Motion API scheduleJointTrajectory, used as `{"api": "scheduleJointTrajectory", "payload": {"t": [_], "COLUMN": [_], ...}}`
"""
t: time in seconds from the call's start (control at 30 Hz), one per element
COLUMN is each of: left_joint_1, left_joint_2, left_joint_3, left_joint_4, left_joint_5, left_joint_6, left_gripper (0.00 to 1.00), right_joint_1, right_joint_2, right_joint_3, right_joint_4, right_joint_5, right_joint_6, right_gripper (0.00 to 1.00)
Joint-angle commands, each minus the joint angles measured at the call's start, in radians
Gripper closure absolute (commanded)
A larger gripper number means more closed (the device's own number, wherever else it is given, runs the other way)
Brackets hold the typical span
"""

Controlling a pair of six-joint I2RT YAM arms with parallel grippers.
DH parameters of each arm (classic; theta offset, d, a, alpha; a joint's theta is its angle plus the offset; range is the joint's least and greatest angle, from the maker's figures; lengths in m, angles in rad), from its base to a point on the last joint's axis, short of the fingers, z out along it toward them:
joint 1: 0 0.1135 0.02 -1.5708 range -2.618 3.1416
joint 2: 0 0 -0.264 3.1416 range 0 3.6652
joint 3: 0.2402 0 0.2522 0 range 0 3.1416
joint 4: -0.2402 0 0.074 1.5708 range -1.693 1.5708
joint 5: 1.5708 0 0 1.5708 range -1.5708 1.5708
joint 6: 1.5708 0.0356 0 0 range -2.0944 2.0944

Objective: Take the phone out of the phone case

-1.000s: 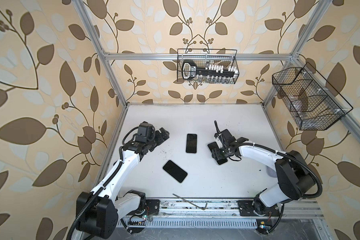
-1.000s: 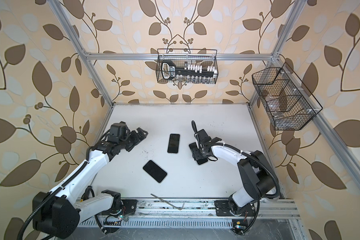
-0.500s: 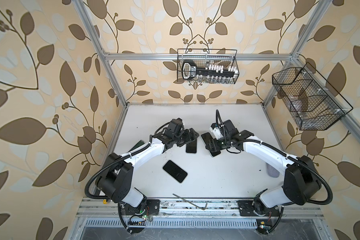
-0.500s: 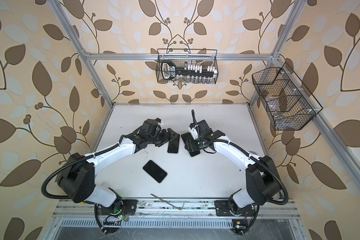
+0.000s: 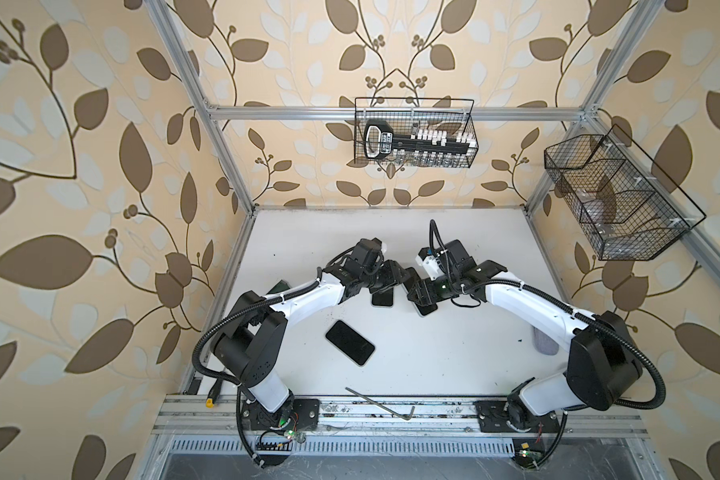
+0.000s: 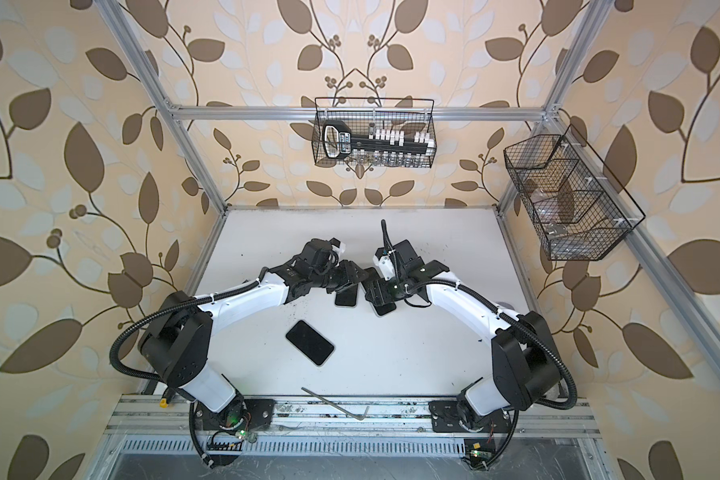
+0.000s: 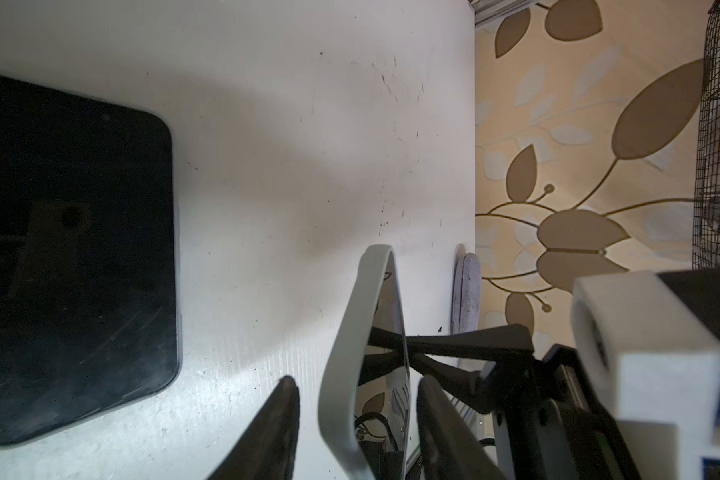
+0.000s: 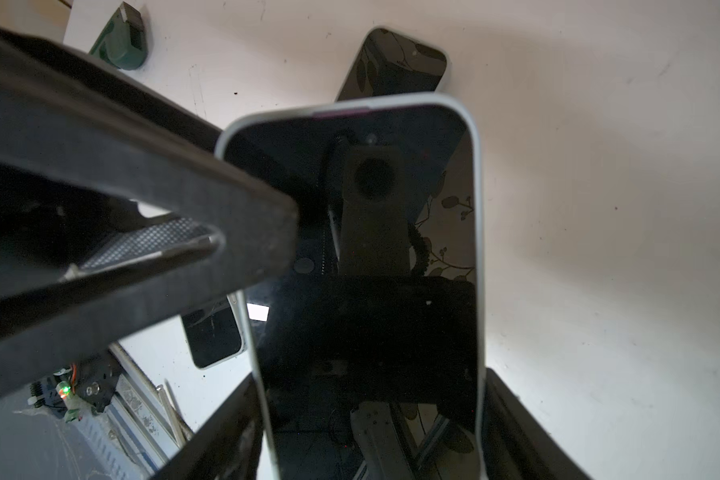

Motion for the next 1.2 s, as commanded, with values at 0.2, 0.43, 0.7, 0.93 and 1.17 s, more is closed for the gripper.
{"api": "scheduleJointTrajectory", "payload": {"t": [0.2, 0.43, 0.7, 0.93, 1.17], "left_joint_1": [-0.010, -0.011, -0.009, 0.072, 0.127], "left_joint_2": [0.025, 0.037, 0.030, -0.008, -0.085], "left_joint_3": [0.044, 0.047, 0.037, 0.001, -0.006], "left_joint_4": [0.061, 0.101, 0.172, 0.317, 0.403], "left_joint_5": [0.059, 0.082, 0.096, 0.098, -0.031], "left_joint_6": [0.000, -0.020, -0.077, -0.191, -0.255], "left_gripper": [0.58, 0.90, 1.00, 1.00, 1.00], "right_joint_1": [-0.002, -0.003, -0.008, -0.071, -0.230], "right_joint_2": [-0.004, 0.005, -0.018, -0.128, -0.239], "right_joint_3": [0.037, 0.030, 0.006, 0.002, -0.055], "right_joint_4": [0.042, 0.040, 0.076, 0.104, 0.245], "right_joint_5": [-0.053, -0.049, -0.035, -0.080, -0.388], "right_joint_6": [0.009, 0.011, 0.023, 0.030, 0.181], "right_gripper": [0.37, 0.36, 0.30, 0.09, 0.12]}}
